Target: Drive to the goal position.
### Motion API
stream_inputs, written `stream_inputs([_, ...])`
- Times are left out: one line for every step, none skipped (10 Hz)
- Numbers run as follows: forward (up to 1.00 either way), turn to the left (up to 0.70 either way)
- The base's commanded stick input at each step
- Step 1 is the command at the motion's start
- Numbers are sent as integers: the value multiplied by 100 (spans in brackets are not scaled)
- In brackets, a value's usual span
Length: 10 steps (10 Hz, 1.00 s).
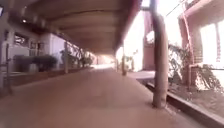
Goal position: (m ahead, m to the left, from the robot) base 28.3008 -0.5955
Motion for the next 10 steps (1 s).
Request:
stream_inputs([85, 0])
stream_inputs([85, 0])
stream_inputs([85, 0])
stream_inputs([85, 0])
stream_inputs([85, 0])
stream_inputs([85, 0])
stream_inputs([85, 0])
stream_inputs([85, 0])
stream_inputs([85, 0])
stream_inputs([85, 0])
